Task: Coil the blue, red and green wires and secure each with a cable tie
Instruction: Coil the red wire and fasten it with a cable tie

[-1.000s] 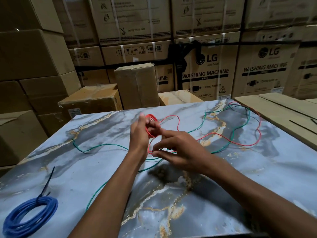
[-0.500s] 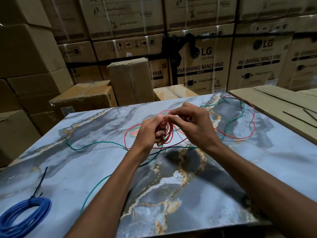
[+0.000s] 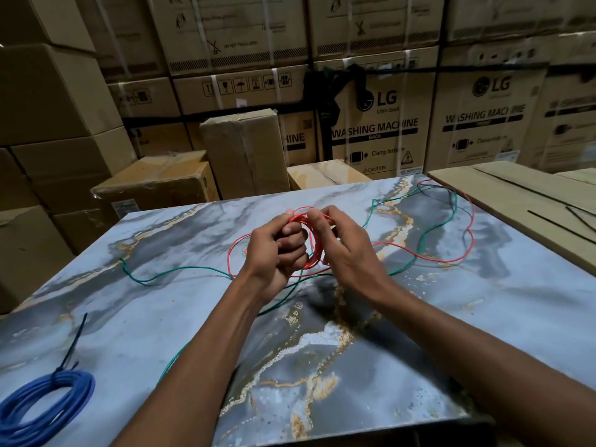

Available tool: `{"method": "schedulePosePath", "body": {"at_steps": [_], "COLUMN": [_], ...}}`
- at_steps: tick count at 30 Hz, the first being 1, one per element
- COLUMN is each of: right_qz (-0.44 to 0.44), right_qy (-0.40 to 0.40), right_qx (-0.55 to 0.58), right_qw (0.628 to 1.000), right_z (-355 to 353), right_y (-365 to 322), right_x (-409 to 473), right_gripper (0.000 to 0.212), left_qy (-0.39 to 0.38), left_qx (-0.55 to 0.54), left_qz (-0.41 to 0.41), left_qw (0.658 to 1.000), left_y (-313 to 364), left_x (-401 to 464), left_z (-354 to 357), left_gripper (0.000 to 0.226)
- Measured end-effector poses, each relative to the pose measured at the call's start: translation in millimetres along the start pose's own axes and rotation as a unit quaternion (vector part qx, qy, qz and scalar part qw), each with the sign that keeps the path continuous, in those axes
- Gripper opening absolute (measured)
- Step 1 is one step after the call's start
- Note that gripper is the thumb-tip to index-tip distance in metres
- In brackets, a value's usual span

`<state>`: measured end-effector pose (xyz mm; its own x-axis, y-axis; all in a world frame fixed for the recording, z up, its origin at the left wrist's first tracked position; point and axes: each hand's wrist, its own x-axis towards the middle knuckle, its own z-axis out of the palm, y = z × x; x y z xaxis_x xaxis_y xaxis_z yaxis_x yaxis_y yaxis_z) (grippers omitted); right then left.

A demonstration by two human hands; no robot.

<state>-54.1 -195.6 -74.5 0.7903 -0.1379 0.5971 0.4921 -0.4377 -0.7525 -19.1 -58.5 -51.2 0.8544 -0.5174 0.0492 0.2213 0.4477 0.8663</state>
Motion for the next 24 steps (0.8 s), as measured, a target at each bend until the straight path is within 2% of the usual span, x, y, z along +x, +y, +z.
{"method": "schedulePosePath", "body": {"at_steps": [4, 10, 19, 24], "right_qz": [-0.010, -0.029, -0.069, -0.028], "right_qy": [0.039, 0.057, 0.044, 0.004], "right_qx": [0.010, -0.006, -0.038, 0.007], "right_qw": [0.999, 0.998, 0.996, 1.000], "right_z": [2, 1, -5, -6], "right_y": [-5, -2, 3, 3], "right_x": [-1, 2, 10, 11], "right_gripper": [0.031, 0.031, 0.029, 0.028], "left_qy": [-0.003, 0.009, -0.031, -0.039], "left_qx": [-0.011, -0.009, -0.078, -0.098], "left_qz": [0.001, -0.001, 0.001, -0.015], "left_qw": [1.000, 1.000, 0.997, 0.994], "left_y": [-4, -11, -13, -14], "left_x": [0, 1, 0, 1], "left_z": [6, 10, 10, 7], "left_gripper": [0.046, 0.043, 0.032, 0.025]}}
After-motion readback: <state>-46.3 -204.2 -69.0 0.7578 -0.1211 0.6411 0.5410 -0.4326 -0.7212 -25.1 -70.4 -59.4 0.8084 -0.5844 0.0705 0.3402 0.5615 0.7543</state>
